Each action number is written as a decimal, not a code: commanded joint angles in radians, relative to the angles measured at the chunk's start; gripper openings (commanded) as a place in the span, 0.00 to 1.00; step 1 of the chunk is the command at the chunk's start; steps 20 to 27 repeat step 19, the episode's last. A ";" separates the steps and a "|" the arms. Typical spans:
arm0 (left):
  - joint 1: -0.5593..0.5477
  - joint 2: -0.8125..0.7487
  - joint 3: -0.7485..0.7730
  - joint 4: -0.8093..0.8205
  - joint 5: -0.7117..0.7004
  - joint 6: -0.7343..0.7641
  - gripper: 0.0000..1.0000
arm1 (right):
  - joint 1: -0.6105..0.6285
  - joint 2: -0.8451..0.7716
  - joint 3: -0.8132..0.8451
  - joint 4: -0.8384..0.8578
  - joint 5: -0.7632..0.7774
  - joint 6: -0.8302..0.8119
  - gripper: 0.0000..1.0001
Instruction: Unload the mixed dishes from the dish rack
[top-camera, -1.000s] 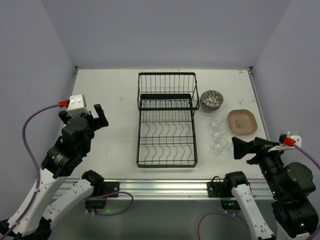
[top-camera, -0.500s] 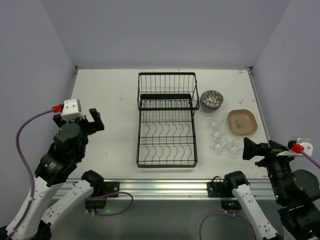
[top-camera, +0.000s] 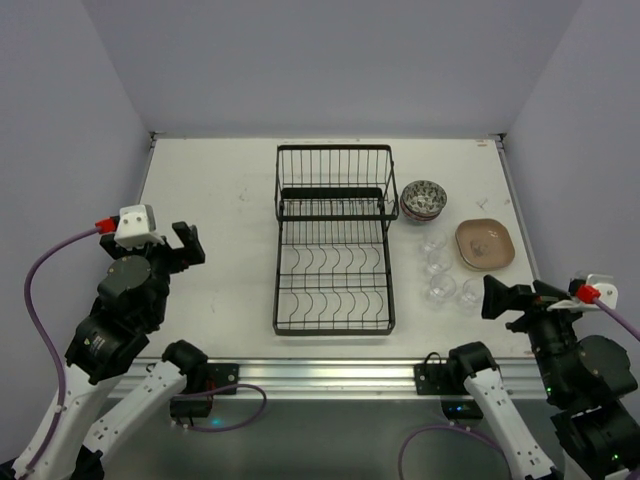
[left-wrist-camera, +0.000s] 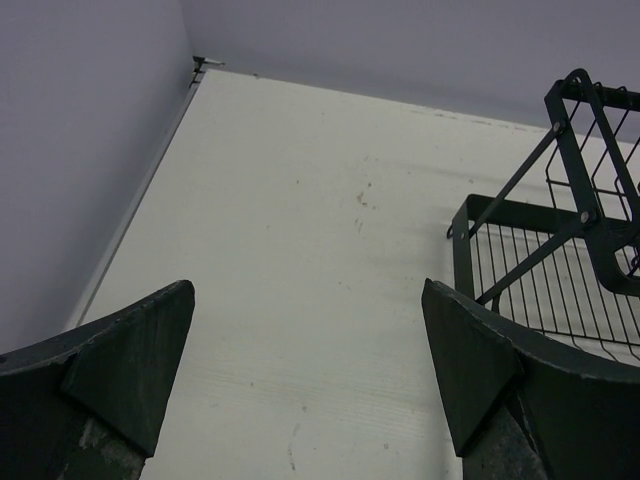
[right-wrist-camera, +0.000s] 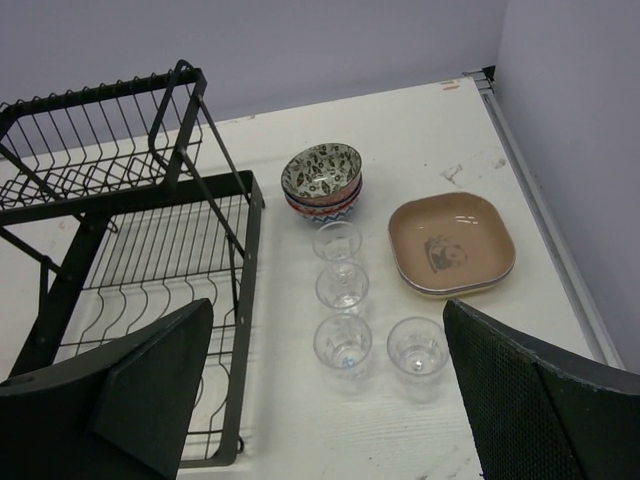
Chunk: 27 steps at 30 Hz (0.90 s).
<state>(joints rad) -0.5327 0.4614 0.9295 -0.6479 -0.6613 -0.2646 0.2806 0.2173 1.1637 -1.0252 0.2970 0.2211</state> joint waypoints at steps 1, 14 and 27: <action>0.007 -0.004 0.002 0.045 0.012 0.036 1.00 | 0.003 -0.004 -0.009 0.036 -0.024 0.003 0.99; 0.007 -0.012 -0.052 0.065 0.063 0.036 1.00 | 0.003 -0.045 -0.085 0.140 -0.176 0.000 0.99; 0.005 -0.023 -0.052 0.068 0.078 0.033 1.00 | 0.003 -0.015 -0.084 0.107 -0.125 0.020 0.99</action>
